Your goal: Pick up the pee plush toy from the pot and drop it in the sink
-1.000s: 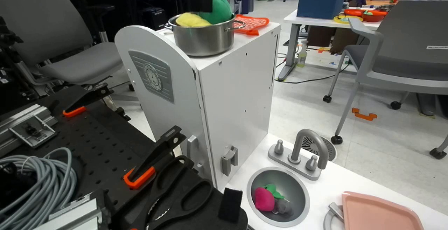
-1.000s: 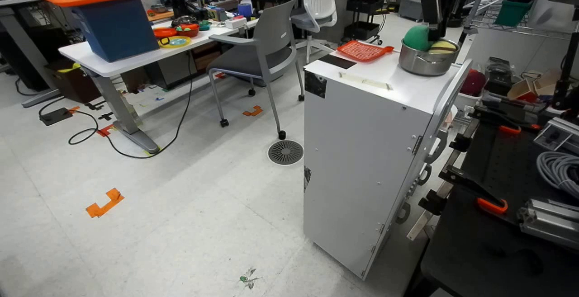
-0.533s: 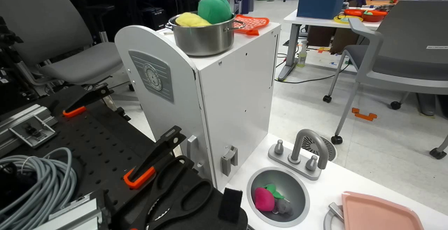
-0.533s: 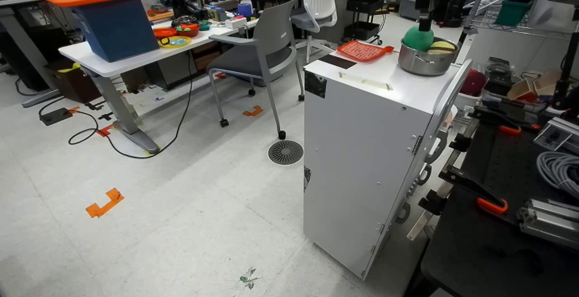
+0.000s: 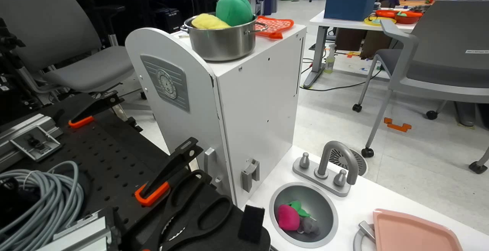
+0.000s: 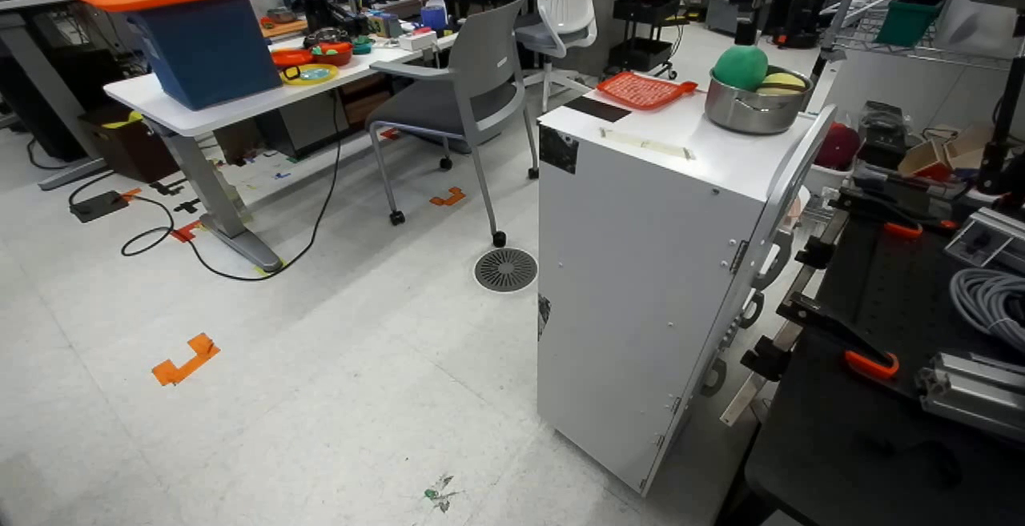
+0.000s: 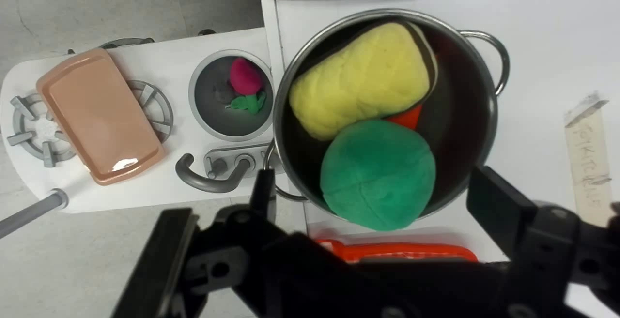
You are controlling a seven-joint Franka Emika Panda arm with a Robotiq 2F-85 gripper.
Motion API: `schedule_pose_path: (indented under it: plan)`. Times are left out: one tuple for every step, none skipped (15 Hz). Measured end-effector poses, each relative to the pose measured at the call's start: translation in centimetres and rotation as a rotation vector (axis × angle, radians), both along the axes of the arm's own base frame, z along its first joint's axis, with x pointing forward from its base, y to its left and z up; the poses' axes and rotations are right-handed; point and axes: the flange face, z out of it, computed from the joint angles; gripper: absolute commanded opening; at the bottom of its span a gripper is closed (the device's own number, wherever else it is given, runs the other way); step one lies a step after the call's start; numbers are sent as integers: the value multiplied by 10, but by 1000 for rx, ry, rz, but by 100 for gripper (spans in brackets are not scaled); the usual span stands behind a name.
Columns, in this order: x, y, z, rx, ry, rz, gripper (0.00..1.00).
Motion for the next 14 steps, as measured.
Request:
schedule_pose_path:
  plan:
    - [0, 0, -1, 9, -3, -4, 100]
    - [1, 0, -4, 23, -3, -8, 100]
    - [1, 1, -6, 34, -1, -10, 100]
    - [1, 2, -10, 45, 3, -11, 100]
    - [2, 4, -13, 54, 8, -9, 100]
    - [2, 5, -16, 62, 12, -8, 100]
    - [2, 7, -19, 68, 17, -6, 100]
    - [2, 8, -21, 73, 20, -6, 100]
    - [2, 9, -23, 79, 23, -6, 100]
    - [2, 9, -24, 82, 24, -6, 100]
    - [2, 9, -24, 83, 24, -6, 100]
    - [2, 9, -24, 82, 23, -6, 100]
    - [2, 9, -23, 82, 21, -7, 100]
    - [3, 7, -22, 81, 15, -10, 100]
